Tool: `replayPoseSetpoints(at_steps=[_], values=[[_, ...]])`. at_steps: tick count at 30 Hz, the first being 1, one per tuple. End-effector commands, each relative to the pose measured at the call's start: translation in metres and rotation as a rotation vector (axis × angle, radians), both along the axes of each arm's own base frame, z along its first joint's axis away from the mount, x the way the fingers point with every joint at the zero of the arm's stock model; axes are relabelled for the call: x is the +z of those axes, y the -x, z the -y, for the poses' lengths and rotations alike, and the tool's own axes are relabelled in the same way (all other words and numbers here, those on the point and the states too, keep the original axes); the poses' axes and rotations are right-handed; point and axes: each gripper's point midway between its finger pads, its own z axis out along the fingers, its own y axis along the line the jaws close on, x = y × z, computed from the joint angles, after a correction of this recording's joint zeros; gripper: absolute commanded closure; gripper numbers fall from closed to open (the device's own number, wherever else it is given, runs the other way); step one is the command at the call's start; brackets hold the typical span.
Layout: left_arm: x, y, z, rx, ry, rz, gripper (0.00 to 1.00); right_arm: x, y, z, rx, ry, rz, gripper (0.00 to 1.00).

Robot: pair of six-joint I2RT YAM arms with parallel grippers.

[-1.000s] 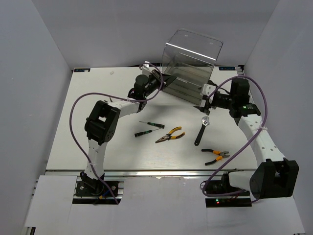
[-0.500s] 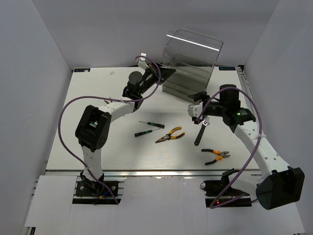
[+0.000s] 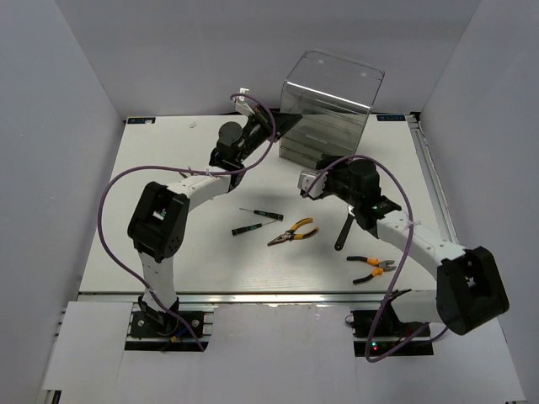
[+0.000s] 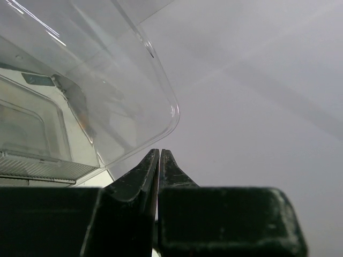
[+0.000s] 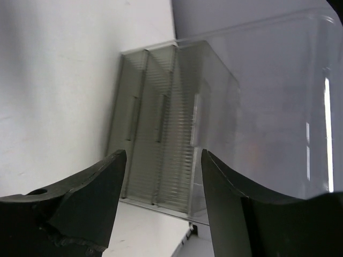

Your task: Sort the tools into containers

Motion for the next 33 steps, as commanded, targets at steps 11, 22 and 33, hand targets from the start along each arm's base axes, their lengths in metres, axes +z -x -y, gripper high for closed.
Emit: replayPoseSetpoints(at_steps=[11, 22, 33], values=[[0.004, 0.016, -0.020, 0.051, 0.012, -0.013, 0.92, 0.043, -0.009, 0.020, -0.066, -0.159, -0.132, 0.33], [-0.060, -0.012, 0.018, 0.045, -0.064, -0.127, 0.55, 0.075, 0.039, 0.044, 0.015, -0.417, -0.396, 0.21], [-0.105, -0.044, 0.043, 0.073, -0.127, -0.181, 0.51, 0.099, 0.026, 0.048, -0.016, -0.525, -0.392, 0.20]])
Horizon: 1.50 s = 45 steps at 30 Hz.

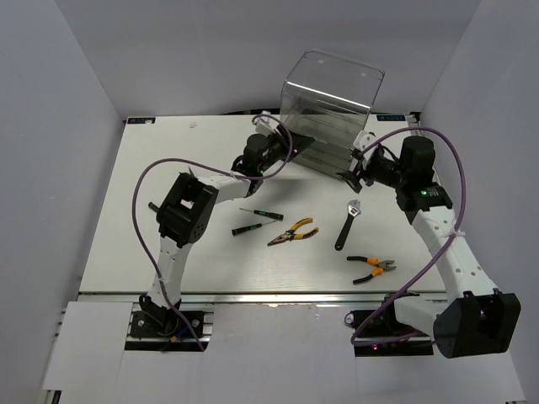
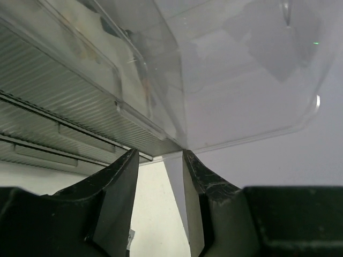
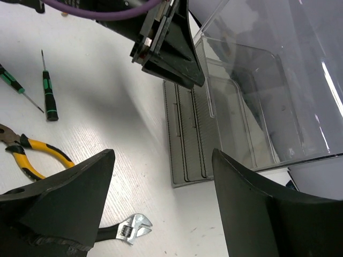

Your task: Sort the tools into containers

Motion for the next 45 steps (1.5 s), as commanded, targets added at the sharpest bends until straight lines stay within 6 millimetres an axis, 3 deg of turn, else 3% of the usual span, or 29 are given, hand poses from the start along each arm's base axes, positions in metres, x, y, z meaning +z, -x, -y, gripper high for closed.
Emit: replayPoseSetpoints(at_steps=[1, 9, 14, 26, 28, 32, 39, 45], values=[[0.023, -0.012, 0.002, 0.028, 0.005, 0.044, 0.51, 0.031, -0.005, -0.003, 0.009, -0.058, 0.051, 0.20], [0.002, -0.028, 0.010, 0.045, 0.024, -0.033, 0.49, 0.034, -0.012, 0.001, -0.011, -0.072, 0.063, 0.20], [-0.004, -0.038, 0.016, 0.045, 0.035, -0.052, 0.53, 0.035, -0.014, 0.005, -0.026, -0.077, 0.072, 0.20], [-0.018, -0.046, 0.020, 0.055, 0.067, -0.101, 0.84, 0.037, -0.013, 0.012, -0.041, -0.096, 0.071, 0.20], [-0.016, -0.045, 0.020, 0.054, 0.074, -0.105, 0.96, 0.036, -0.012, 0.012, -0.038, -0.098, 0.068, 0.20], [-0.005, -0.040, 0.018, 0.048, 0.082, -0.087, 1.00, 0.031, -0.010, 0.010, -0.020, -0.085, 0.065, 0.20], [0.048, -0.010, 0.002, 0.027, 0.099, 0.015, 1.00, -0.004, 0.006, 0.006, 0.107, 0.054, 0.087, 0.20], [0.073, 0.005, -0.008, 0.028, 0.093, 0.078, 1.00, -0.026, 0.010, 0.007, 0.186, 0.159, 0.137, 0.21]])
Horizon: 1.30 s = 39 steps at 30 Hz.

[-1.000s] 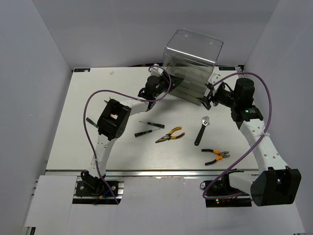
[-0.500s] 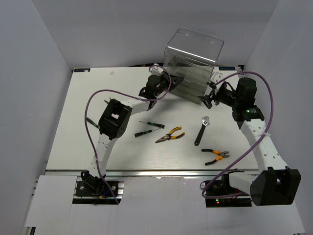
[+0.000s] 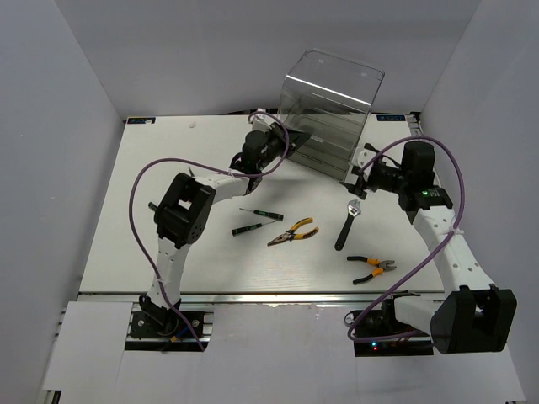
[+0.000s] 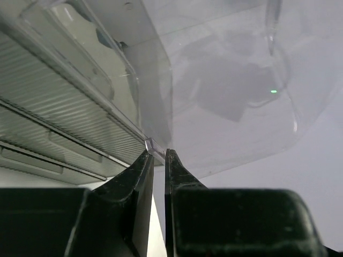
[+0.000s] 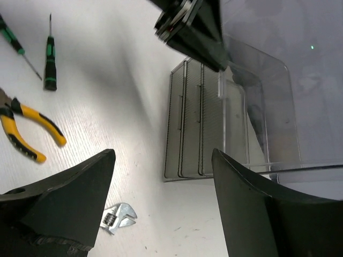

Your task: Sort the tools into containers

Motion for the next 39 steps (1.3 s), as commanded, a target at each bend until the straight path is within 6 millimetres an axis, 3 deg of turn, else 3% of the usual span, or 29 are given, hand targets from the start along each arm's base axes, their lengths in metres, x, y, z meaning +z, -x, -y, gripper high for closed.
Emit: replayPoseSetpoints(at_steps=[1, 10, 16, 22, 23, 25, 27, 28, 29, 31, 39], values=[[0.070, 0.017, -0.010, -0.001, 0.027, 0.158, 1.00, -0.007, 0.004, 0.000, 0.071, 0.080, 0.078, 0.21], [0.108, 0.029, -0.021, 0.017, 0.043, 0.231, 1.00, 0.004, -0.016, 0.008, 0.052, 0.173, 0.324, 0.20], [0.134, 0.037, -0.027, 0.025, 0.066, 0.275, 1.00, -0.034, -0.008, 0.008, 0.107, 0.257, 0.294, 0.24], [0.148, 0.042, -0.030, 0.026, 0.083, 0.298, 1.00, -0.040, -0.011, 0.003, 0.108, 0.323, 0.388, 0.25], [0.149, 0.043, -0.031, 0.028, 0.084, 0.302, 1.00, -0.049, -0.009, 0.001, 0.106, 0.331, 0.395, 0.24], [0.151, 0.044, -0.031, 0.026, 0.088, 0.305, 1.00, -0.043, -0.014, -0.005, 0.082, 0.347, 0.477, 0.23], [0.152, 0.044, -0.032, 0.024, 0.091, 0.306, 1.00, -0.056, -0.012, -0.015, 0.086, 0.359, 0.490, 0.23], [0.153, 0.044, -0.032, 0.026, 0.094, 0.307, 1.00, -0.047, -0.020, -0.013, 0.041, 0.368, 0.541, 0.23], [0.152, 0.044, -0.032, 0.025, 0.095, 0.305, 1.00, -0.058, -0.022, -0.014, 0.027, 0.376, 0.533, 0.23], [0.153, 0.045, -0.032, 0.025, 0.096, 0.307, 1.00, -0.056, -0.031, -0.017, -0.039, 0.387, 0.566, 0.22], [0.156, 0.047, -0.033, 0.022, 0.109, 0.308, 1.00, -0.030, -0.083, -0.006, -0.288, 0.398, 0.702, 0.23]])
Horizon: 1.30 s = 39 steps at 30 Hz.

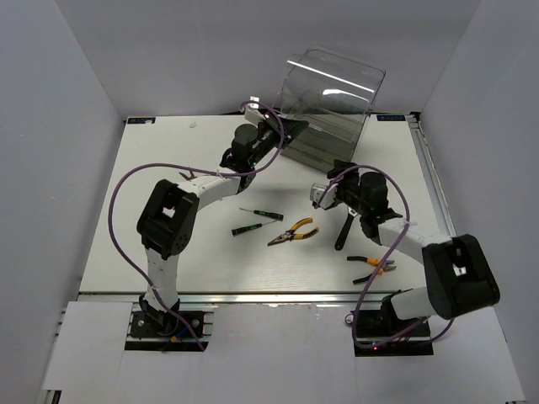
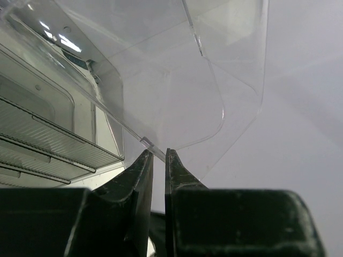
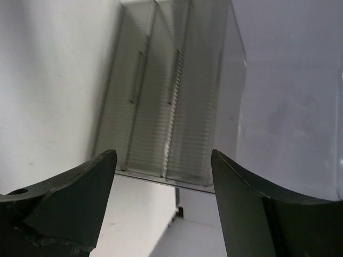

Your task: Sort the tools into containers

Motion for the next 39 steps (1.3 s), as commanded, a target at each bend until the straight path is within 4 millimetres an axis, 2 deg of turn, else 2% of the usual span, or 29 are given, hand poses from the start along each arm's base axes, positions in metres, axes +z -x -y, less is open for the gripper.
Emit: replayPoseSetpoints(at_steps=[1, 6, 7, 9, 10, 12, 13, 16, 20, 25, 33, 38, 39], values=[[0.078, 0.020, -0.014, 0.008, 0.092, 0.170, 1.00, 0.067, -0.034, 0.018, -0.162, -0.073, 0.262, 0.22], [0.075, 0.021, -0.014, 0.008, 0.093, 0.165, 1.00, 0.070, -0.040, 0.015, -0.164, -0.064, 0.313, 0.20], [0.075, 0.021, -0.014, 0.006, 0.095, 0.163, 1.00, 0.081, -0.040, 0.016, -0.174, -0.082, 0.362, 0.19], [0.074, 0.021, -0.014, 0.006, 0.093, 0.163, 1.00, 0.082, -0.042, 0.019, -0.206, -0.089, 0.400, 0.18], [0.074, 0.021, -0.014, 0.007, 0.094, 0.161, 1.00, 0.096, -0.042, 0.021, -0.222, -0.114, 0.458, 0.17], [0.073, 0.021, -0.014, 0.005, 0.096, 0.158, 1.00, 0.098, -0.046, 0.024, -0.247, -0.126, 0.497, 0.15], [0.072, 0.021, -0.014, 0.005, 0.096, 0.156, 1.00, 0.112, -0.045, 0.029, -0.277, -0.150, 0.559, 0.13], [0.072, 0.020, -0.015, 0.007, 0.098, 0.154, 1.00, 0.117, -0.045, 0.029, -0.282, -0.153, 0.627, 0.11], [0.072, 0.021, -0.014, 0.005, 0.101, 0.153, 1.00, 0.123, -0.045, 0.027, -0.275, -0.166, 0.652, 0.11], [0.066, 0.020, -0.015, 0.009, 0.097, 0.139, 1.00, 0.146, -0.038, 0.022, -0.263, -0.216, 0.701, 0.11], [0.064, 0.021, -0.016, 0.007, 0.111, 0.124, 1.00, 0.167, -0.030, 0.009, -0.228, -0.261, 0.732, 0.11], [0.064, 0.025, -0.020, 0.015, 0.126, 0.103, 0.60, 0.174, -0.030, 0.007, -0.229, -0.268, 0.752, 0.11], [0.059, 0.026, -0.022, 0.020, 0.122, 0.093, 0.56, 0.175, -0.030, 0.008, -0.232, -0.268, 0.753, 0.11]])
